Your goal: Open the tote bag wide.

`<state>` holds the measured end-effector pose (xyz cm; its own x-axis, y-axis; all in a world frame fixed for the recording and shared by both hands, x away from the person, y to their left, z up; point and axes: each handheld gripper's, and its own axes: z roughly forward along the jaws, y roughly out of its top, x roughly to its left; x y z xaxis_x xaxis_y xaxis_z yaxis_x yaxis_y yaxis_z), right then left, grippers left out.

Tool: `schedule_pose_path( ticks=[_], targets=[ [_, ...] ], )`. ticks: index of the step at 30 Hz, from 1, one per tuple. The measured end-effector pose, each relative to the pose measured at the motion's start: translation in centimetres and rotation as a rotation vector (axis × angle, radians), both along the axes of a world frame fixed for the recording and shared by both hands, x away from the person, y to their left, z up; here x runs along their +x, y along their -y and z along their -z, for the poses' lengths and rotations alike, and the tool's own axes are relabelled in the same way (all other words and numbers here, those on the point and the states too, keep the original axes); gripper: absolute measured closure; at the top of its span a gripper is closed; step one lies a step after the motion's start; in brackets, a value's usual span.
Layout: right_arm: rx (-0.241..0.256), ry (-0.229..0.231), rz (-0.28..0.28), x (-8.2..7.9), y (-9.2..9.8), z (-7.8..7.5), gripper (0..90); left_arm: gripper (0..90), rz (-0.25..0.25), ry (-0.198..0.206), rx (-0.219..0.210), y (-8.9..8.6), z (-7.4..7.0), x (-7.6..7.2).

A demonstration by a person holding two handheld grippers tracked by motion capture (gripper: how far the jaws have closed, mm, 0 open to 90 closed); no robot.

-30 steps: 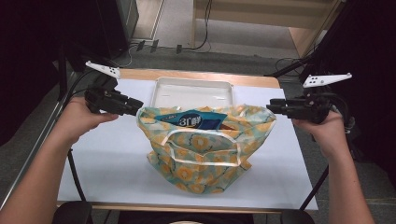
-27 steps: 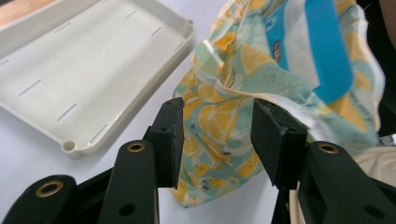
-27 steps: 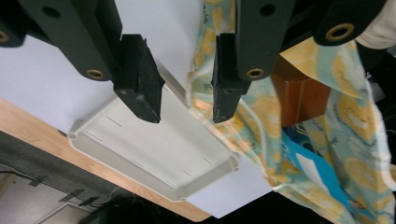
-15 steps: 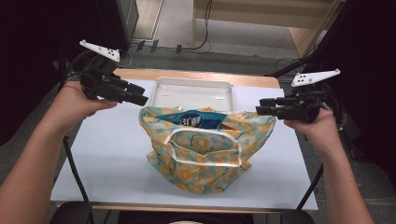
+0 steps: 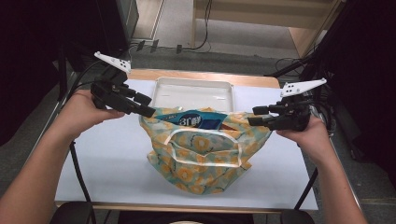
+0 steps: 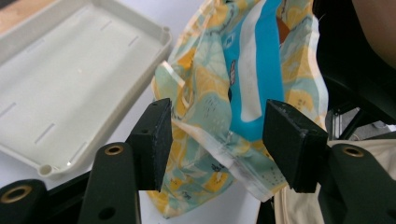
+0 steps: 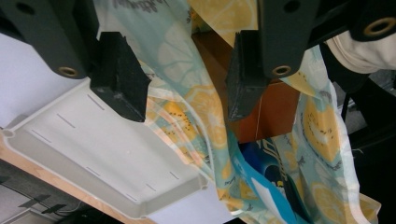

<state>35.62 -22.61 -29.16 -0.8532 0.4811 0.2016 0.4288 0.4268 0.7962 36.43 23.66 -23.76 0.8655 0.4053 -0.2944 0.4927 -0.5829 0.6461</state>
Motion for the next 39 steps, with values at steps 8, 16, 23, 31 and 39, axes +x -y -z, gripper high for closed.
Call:
schedule_pose_path(
  ticks=[8, 16, 23, 31, 39],
  targets=[
    [-0.028, 0.01, -0.017, -0.6, -0.7, 0.8, 44.0, 67.2, -0.004, -0.015, 0.038, -0.3, 1.4, -0.8],
    [-0.09, 0.016, -0.018, -1.4, -1.1, 1.8, 62.9, 87.4, -0.029, 0.015, 0.048, -0.9, 2.3, -1.6],
    [-0.137, -0.036, 0.0, -1.9, -1.7, 2.9, 88.7, 88.2, -0.056, -0.005, 0.038, -2.0, 3.8, -1.6],
    [-0.087, -0.01, 0.004, -1.9, -1.5, 4.1, 90.0, 88.4, -0.073, -0.04, 0.003, -2.9, 6.2, -1.4],
    [-0.041, -0.038, 0.012, -2.0, -1.6, 5.9, 90.0, 88.4, -0.086, -0.083, -0.024, -3.3, 8.7, -1.2]
  ],
)
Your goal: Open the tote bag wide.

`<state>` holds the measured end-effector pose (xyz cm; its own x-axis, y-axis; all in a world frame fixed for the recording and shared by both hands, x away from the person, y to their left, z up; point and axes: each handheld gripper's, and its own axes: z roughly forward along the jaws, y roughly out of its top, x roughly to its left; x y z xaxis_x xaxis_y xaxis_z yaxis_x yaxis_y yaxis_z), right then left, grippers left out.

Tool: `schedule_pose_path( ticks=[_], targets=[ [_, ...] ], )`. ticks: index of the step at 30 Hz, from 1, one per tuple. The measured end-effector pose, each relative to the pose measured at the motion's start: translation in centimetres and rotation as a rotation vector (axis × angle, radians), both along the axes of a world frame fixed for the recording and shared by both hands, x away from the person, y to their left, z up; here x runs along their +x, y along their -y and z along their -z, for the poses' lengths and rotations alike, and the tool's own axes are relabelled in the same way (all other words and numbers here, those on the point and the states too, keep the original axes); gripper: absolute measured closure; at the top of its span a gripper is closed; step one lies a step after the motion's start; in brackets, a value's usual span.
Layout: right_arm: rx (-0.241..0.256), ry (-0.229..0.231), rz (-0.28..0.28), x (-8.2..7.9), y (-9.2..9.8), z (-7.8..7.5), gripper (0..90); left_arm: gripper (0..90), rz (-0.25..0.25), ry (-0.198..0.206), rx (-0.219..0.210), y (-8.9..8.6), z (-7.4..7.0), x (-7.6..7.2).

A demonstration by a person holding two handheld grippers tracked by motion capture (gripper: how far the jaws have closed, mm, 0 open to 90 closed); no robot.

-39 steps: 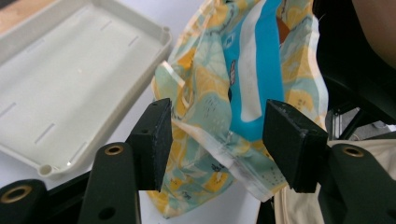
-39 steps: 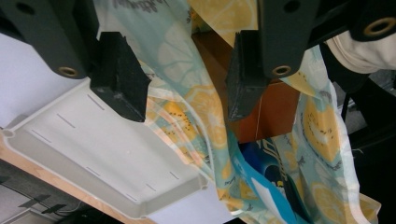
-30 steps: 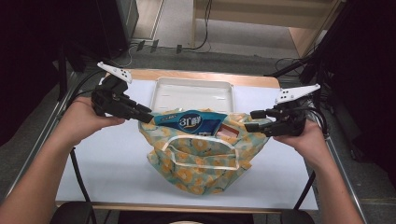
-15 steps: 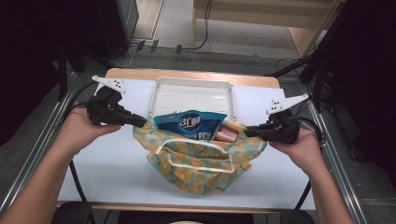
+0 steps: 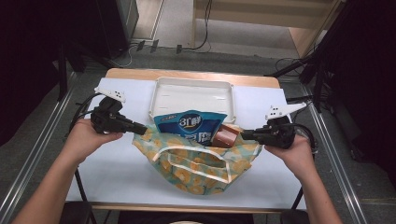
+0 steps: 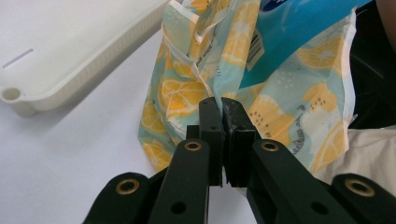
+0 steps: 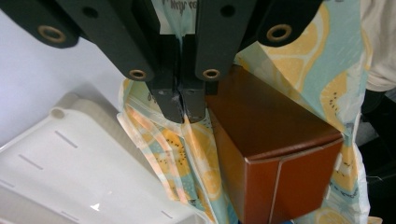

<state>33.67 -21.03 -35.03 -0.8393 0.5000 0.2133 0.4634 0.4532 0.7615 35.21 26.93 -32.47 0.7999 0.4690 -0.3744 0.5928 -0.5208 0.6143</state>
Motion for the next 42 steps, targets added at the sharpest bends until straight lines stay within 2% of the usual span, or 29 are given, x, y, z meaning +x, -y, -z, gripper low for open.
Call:
schedule_pose_path(
  ticks=[3, 10, 14, 15, 16, 17, 20, 21, 25, 26, 29, 35, 36, 39, 40, 42],
  targets=[
    [0.006, -0.009, -0.002, -0.1, -0.1, 0.6, 90.0, 88.4, -0.002, -0.003, 0.001, -0.1, 0.4, 0.0],
    [0.027, -0.022, 0.012, -0.1, -0.3, 2.3, 90.0, 88.3, -0.019, -0.028, -0.031, -0.5, 2.3, 0.0],
    [0.032, -0.024, 0.014, 0.1, -0.4, 2.9, 89.8, 88.3, -0.023, -0.04, -0.033, -0.7, 3.2, 0.2],
    [0.037, -0.03, 0.02, 0.1, -0.4, 3.2, 89.1, 88.3, -0.024, -0.042, -0.023, -0.7, 3.4, 0.3],
    [0.041, -0.027, 0.018, 0.1, -0.4, 3.4, 88.7, 88.3, -0.03, -0.042, -0.028, -0.8, 3.7, 0.4],
    [0.052, -0.004, 0.024, 0.1, -0.4, 3.8, 88.7, 88.2, -0.032, -0.049, -0.035, -0.8, 4.0, 0.5],
    [0.067, -0.013, 0.039, 0.2, -0.3, 4.5, 89.8, 88.3, -0.037, -0.045, -0.048, -0.8, 4.5, 0.6],
    [0.062, -0.016, 0.04, 0.3, -0.3, 4.7, 89.9, 88.3, -0.038, -0.036, -0.051, -0.8, 5.0, 0.7],
    [0.051, -0.021, 0.047, 0.4, -0.4, 5.3, 90.0, 88.2, -0.042, -0.03, -0.047, -0.6, 5.6, 1.0],
    [0.047, -0.019, 0.049, 0.6, -0.5, 5.7, 90.0, 88.2, -0.049, -0.039, -0.061, -0.6, 6.0, 1.2],
    [0.054, -0.016, 0.042, 0.9, -0.6, 6.3, 90.0, 88.2, -0.055, -0.046, -0.063, -0.5, 6.8, 1.3],
    [0.066, -0.035, 0.049, 1.3, -0.6, 7.3, 90.0, 88.2, -0.061, -0.054, -0.071, -0.3, 8.0, 1.5],
    [0.07, -0.051, 0.054, 1.4, -0.6, 7.8, 90.0, 88.2, -0.063, -0.063, -0.07, -0.4, 8.5, 1.6],
    [0.068, -0.066, 0.06, 1.6, -0.6, 8.1, 90.0, 88.2, -0.07, -0.07, -0.072, -0.4, 9.0, 1.6],
    [0.054, -0.088, 0.067, 1.7, -0.7, 8.7, 90.0, 88.1, -0.074, -0.076, -0.07, -0.5, 9.3, 1.5],
    [0.045, -0.091, 0.064, 1.8, -0.8, 9.0, 90.0, 88.2, -0.073, -0.086, -0.073, -0.6, 9.7, 1.5]
  ],
)
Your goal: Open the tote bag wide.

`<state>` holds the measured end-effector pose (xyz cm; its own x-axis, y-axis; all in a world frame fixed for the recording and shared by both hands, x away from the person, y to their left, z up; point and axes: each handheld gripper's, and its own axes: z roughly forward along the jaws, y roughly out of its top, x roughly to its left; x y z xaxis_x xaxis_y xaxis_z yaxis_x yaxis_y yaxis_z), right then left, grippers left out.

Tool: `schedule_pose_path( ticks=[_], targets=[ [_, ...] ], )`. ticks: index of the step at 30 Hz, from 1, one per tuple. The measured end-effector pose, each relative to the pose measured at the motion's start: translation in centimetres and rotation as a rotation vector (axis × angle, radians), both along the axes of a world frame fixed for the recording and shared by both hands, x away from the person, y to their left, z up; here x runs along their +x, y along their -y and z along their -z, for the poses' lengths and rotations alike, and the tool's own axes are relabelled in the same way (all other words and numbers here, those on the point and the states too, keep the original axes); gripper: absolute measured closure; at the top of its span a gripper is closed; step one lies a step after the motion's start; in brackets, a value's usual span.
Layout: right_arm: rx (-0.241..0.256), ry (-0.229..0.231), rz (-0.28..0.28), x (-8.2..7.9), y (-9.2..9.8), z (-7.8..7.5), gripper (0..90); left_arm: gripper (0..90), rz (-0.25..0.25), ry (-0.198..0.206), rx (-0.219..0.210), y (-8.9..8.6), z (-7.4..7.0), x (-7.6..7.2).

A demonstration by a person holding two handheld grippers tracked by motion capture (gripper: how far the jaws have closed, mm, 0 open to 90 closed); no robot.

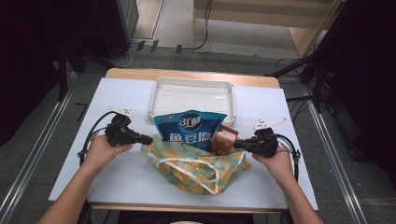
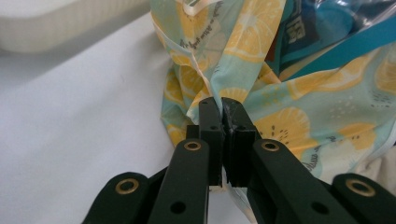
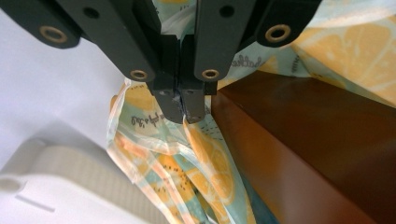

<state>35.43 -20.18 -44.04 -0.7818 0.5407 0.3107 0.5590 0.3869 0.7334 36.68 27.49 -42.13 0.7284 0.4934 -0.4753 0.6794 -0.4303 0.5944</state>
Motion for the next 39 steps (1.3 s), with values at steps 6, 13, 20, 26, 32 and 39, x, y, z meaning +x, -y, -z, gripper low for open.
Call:
schedule_pose_path(
  ticks=[6, 13, 20, 26, 32, 39],
  targets=[
    [-0.011, -0.007, -0.001, 0.1, 0.0, 0.6, 90.0, 88.2, 0.003, -0.019, 0.01, 0.2, 1.0, -0.2],
    [-0.039, -0.036, 0.003, 0.3, 0.0, 1.7, 90.0, 88.1, -0.007, -0.037, 0.017, 0.2, 1.8, -0.2],
    [-0.065, -0.053, 0.003, 0.6, -0.5, 2.5, 90.0, 87.9, -0.013, -0.012, 0.018, 0.1, 2.7, -0.3],
    [-0.099, -0.056, 0.004, 0.8, -0.7, 2.9, 90.0, 87.4, -0.013, -0.041, 0.039, 0.5, 3.5, -0.2],
    [-0.084, -0.051, 0.005, 0.6, -0.5, 2.4, 84.4, 84.9, -0.001, -0.013, 0.04, 0.4, 3.0, -0.4],
    [-0.085, 0.006, 0.012, -0.7, 0.0, 0.6, 69.2, 70.2, 0.011, 0.07, 0.032, 0.1, 1.2, -1.3]
  ],
)
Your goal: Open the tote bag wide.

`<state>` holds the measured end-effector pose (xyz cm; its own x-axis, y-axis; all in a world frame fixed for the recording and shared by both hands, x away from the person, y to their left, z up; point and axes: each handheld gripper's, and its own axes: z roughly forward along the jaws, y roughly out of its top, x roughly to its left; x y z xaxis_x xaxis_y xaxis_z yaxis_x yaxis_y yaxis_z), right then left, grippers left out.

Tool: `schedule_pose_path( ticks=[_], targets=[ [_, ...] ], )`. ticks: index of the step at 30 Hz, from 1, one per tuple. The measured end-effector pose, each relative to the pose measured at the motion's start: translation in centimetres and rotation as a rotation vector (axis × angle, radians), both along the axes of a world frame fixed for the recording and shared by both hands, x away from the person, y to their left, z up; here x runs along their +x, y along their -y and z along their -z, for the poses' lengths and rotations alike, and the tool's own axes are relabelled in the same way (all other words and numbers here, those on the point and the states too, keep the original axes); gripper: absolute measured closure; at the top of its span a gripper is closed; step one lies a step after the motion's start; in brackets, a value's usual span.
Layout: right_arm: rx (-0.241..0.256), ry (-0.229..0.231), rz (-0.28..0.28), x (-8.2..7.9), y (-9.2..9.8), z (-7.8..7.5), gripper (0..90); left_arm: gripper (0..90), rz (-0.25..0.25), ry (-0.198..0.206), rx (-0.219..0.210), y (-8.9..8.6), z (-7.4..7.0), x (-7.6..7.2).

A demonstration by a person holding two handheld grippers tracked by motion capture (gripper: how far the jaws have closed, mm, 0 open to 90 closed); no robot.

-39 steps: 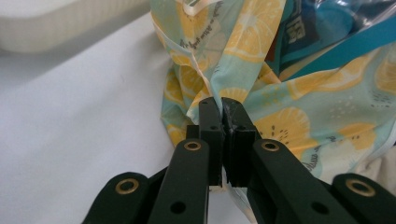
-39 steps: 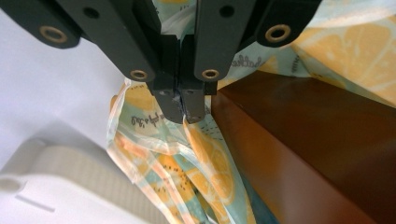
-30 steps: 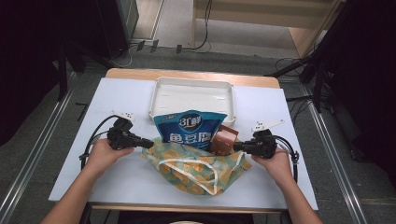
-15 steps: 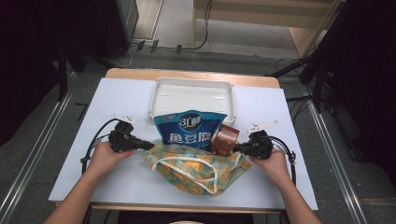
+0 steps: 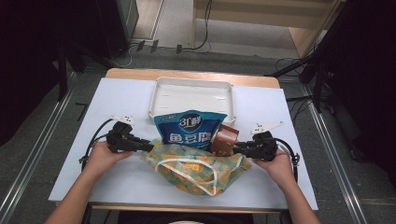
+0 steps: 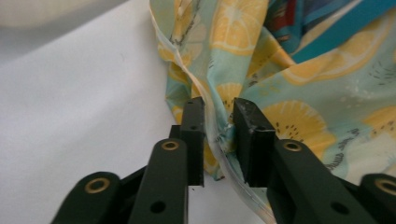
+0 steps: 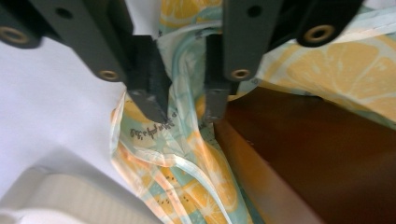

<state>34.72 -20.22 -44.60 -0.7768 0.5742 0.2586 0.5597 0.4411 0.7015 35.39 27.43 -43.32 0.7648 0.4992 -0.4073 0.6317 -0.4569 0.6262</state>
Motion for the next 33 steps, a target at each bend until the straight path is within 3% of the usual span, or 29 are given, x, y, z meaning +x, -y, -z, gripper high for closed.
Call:
schedule_pose_path(
  ticks=[5, 7, 9, 10, 11, 15, 23, 28, 29, 33],
  targets=[
    [0.036, 0.016, 0.01, -0.4, 0.6, -1.0, 62.1, 47.9, -0.008, 0.037, -0.042, -0.5, -1.0, -0.4],
    [0.047, 0.028, 0.011, -0.6, 0.7, -1.6, 60.1, 45.8, -0.021, 0.075, -0.063, -0.9, -1.6, -0.6],
    [0.06, 0.042, 0.009, -0.8, 0.8, -2.1, 59.2, 45.0, -0.01, 0.096, -0.041, -1.2, -2.8, -0.6],
    [0.059, 0.043, 0.009, -0.9, 0.8, -2.5, 59.1, 45.0, -0.01, 0.105, -0.054, -1.3, -3.2, -0.7],
    [0.061, 0.053, 0.007, -1.0, 0.8, -2.8, 59.1, 45.0, -0.004, 0.099, -0.069, -1.3, -3.7, -0.7],
    [0.07, 0.073, -0.005, -1.2, 0.9, -4.3, 59.2, 45.1, 0.029, 0.095, -0.061, -0.5, -4.8, -1.2],
    [0.08, 0.088, -0.064, -2.7, 0.6, -6.5, 57.4, 42.3, 0.082, 0.082, -0.058, 1.4, -5.8, -2.2],
    [0.073, 0.07, -0.112, -3.8, 0.3, -6.8, 54.3, 40.0, 0.119, 0.088, -0.047, 2.7, -5.6, -2.3],
    [0.078, 0.089, -0.146, -4.2, 0.1, -6.6, 51.1, 39.8, 0.131, 0.086, -0.045, 3.1, -5.5, -2.3],
    [0.071, 0.085, -0.171, -4.5, -0.4, -6.2, 44.1, 38.7, 0.141, 0.073, -0.037, 3.7, -5.0, -2.2]
  ],
)
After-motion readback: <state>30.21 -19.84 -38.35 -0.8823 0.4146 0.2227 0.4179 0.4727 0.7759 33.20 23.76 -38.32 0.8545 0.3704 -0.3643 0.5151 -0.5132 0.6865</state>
